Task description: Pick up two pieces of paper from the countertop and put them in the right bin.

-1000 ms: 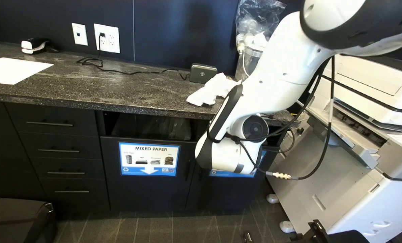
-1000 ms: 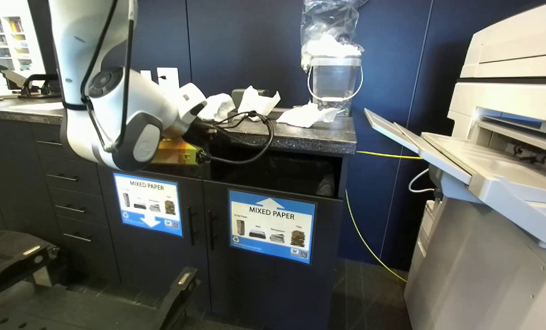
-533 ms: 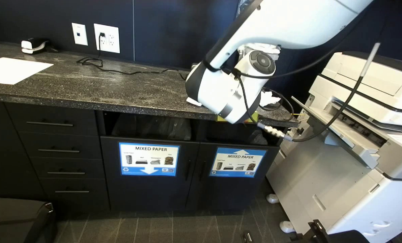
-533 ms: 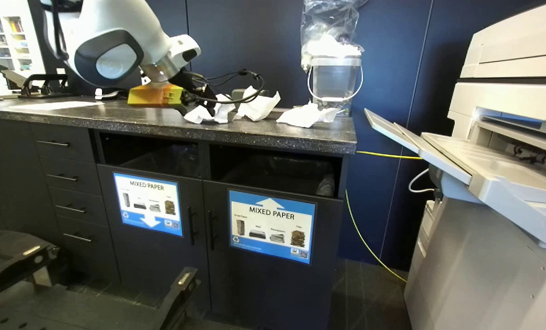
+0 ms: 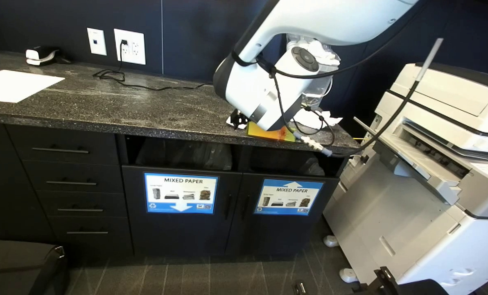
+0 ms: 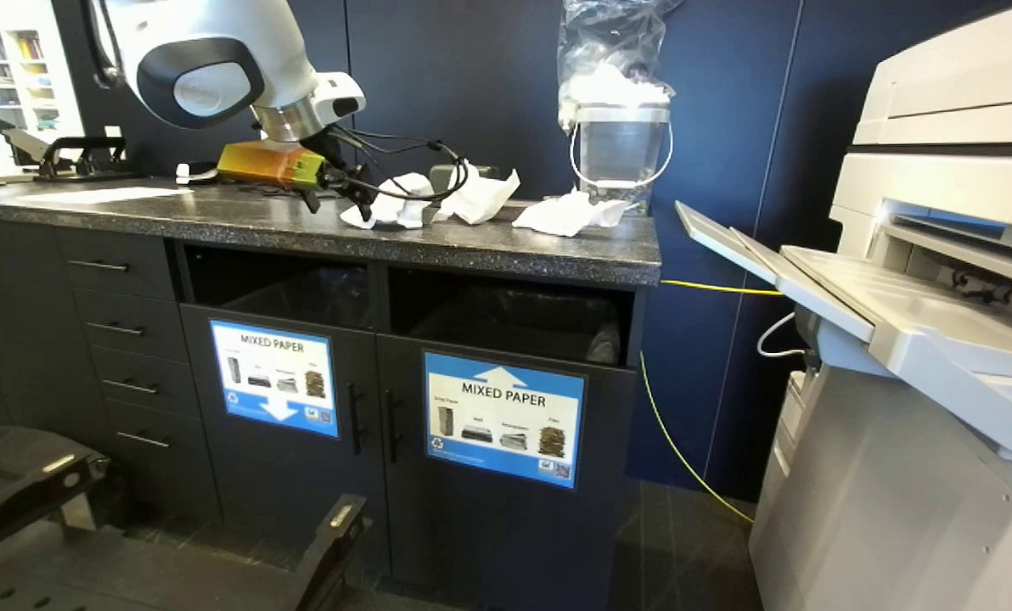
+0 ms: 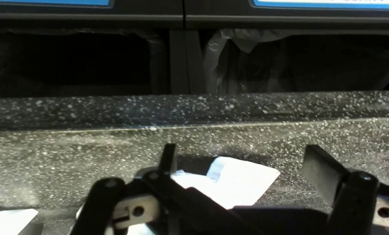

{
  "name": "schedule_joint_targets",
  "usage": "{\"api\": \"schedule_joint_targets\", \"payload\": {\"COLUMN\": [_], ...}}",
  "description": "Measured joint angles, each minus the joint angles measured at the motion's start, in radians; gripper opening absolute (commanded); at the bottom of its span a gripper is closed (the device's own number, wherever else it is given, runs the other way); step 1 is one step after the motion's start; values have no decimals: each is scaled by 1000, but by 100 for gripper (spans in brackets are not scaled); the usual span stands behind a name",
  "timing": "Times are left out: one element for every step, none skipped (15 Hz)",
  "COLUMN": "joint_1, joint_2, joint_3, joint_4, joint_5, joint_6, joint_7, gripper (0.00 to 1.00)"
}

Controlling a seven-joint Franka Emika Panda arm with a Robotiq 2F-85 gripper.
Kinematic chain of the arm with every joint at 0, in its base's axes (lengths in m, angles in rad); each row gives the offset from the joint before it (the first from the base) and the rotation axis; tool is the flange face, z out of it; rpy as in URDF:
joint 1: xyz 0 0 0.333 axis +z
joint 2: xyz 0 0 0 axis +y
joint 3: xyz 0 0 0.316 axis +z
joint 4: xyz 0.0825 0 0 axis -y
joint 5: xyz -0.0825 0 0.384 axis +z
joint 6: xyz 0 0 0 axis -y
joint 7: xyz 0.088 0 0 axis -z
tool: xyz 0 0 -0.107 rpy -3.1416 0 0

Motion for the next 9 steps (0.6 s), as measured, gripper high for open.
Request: {"api": "schedule_joint_targets", "payload": {"joint_1": [26, 54, 87, 123, 166, 216, 272, 327, 376], "joint_2": [27, 54, 82, 108, 135, 163, 194, 227, 263], "joint_3": [-18, -41, -69, -105, -151, -211, -280, -355, -426], "joint_4": [33, 66, 97, 125, 148, 164, 172, 174, 174], "joint_5": [0, 0, -2, -5, -10, -16, -26, -43, -61], "joint_6": [0, 0, 1, 1, 1, 1, -1, -5, -14], "joint_7": [39, 74, 105, 134, 161, 187, 214, 246, 280], "gripper": [100, 100, 100, 100, 100, 100, 100, 100, 100]}}
